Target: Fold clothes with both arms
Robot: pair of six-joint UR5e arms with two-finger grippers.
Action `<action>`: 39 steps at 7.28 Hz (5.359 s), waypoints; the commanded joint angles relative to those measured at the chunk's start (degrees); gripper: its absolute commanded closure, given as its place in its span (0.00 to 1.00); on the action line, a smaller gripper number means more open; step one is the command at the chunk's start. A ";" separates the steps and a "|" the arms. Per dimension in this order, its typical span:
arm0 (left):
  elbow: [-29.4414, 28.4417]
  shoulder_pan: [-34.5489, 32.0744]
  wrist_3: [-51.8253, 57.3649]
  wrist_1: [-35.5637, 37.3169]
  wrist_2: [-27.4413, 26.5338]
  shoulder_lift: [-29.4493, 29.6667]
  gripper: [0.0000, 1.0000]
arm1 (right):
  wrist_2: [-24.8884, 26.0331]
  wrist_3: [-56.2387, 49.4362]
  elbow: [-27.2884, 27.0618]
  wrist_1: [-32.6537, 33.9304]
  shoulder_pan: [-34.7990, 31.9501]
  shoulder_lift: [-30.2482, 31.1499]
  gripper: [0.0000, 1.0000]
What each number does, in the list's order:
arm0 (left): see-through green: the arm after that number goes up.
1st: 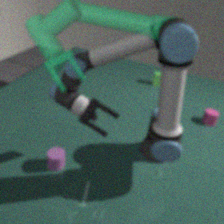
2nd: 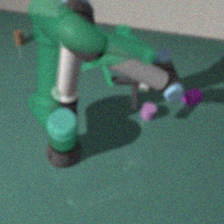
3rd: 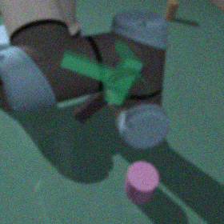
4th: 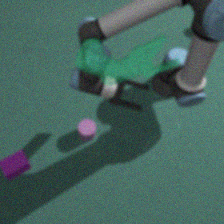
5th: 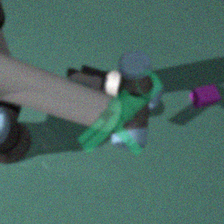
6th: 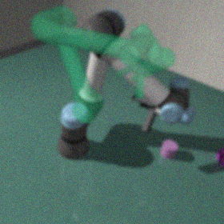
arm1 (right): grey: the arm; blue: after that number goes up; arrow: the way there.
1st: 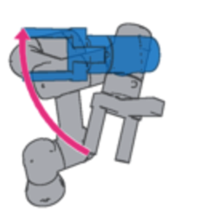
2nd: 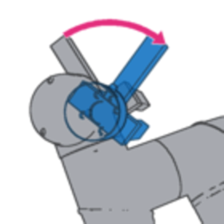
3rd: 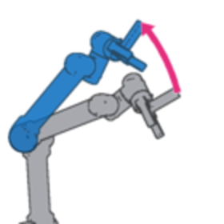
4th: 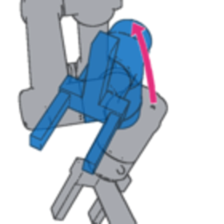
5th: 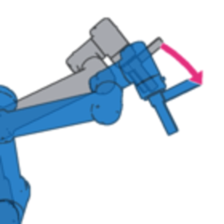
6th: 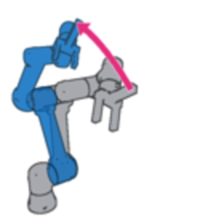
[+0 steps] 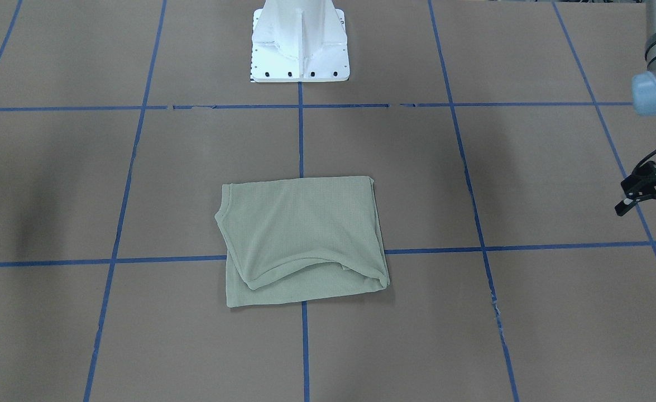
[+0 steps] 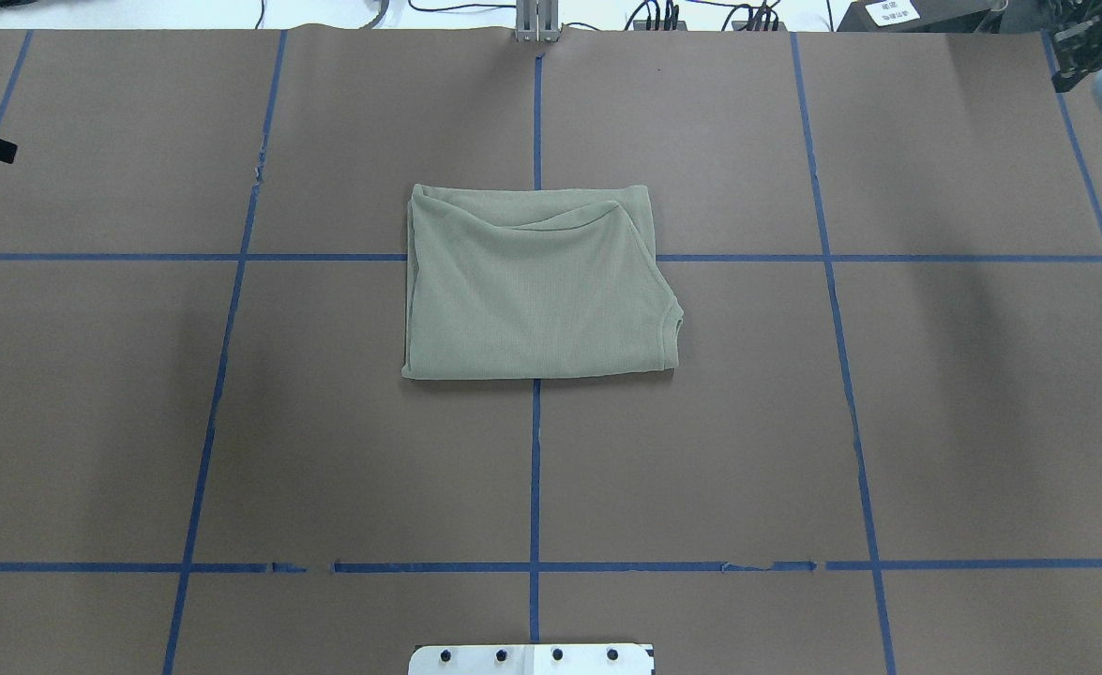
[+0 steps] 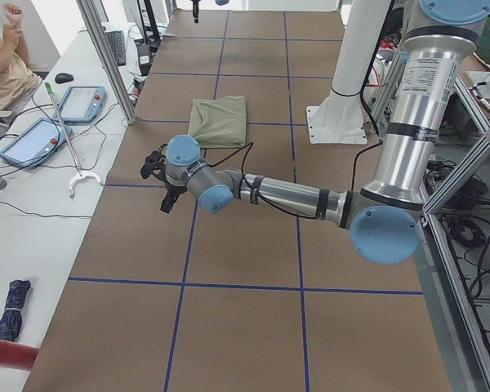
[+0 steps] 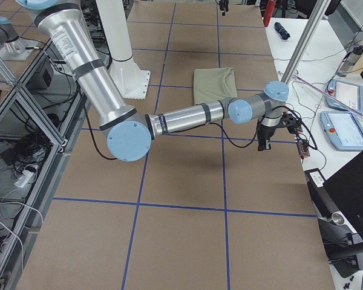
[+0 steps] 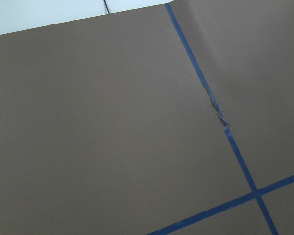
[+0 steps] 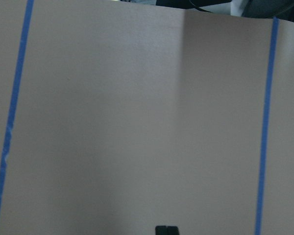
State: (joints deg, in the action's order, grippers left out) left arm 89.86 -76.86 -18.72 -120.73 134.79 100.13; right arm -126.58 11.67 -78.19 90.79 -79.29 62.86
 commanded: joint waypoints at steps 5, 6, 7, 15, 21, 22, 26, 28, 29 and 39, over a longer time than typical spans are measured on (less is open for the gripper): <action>5.96 -10.77 18.11 19.39 1.62 -6.88 0.00 | -6.84 -11.05 -10.92 6.15 -8.34 17.02 0.00; 4.73 -10.77 18.45 19.13 1.70 -6.79 0.00 | -6.75 -10.88 -12.41 6.24 -8.34 17.90 0.00; 5.41 -11.12 18.45 19.04 1.44 -6.88 0.00 | -7.36 -11.57 -13.12 6.24 -8.51 17.82 0.00; 1.02 -11.47 18.01 19.48 2.37 -8.20 0.00 | -6.83 -10.79 -15.59 6.32 -9.22 23.18 0.00; 5.24 -11.30 18.19 29.52 -0.67 -11.55 0.00 | -7.36 -10.88 -15.24 6.33 -9.22 23.80 0.00; 8.98 -11.38 18.19 34.11 -0.76 -12.32 0.00 | -7.45 -10.88 -15.15 6.33 -9.22 23.89 0.00; 8.75 -11.12 18.28 33.20 -0.06 -13.56 0.00 | -7.45 -10.88 -15.15 6.24 -9.22 23.89 0.00; 9.19 -10.94 18.54 32.05 -0.58 -13.56 0.00 | -7.45 -10.88 -15.15 6.33 -9.13 23.89 0.00; 9.02 -10.94 18.54 32.04 -0.67 -13.47 0.00 | -7.45 -10.88 -15.15 6.33 -9.13 23.89 0.00; 10.78 -9.71 18.19 32.31 -2.25 -10.31 0.00 | -7.27 -10.88 -15.41 6.24 -9.13 23.80 0.00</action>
State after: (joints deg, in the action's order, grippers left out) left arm 100.53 -86.58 -0.53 -88.51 132.55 89.37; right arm -133.86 0.78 -93.62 97.03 -88.39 86.66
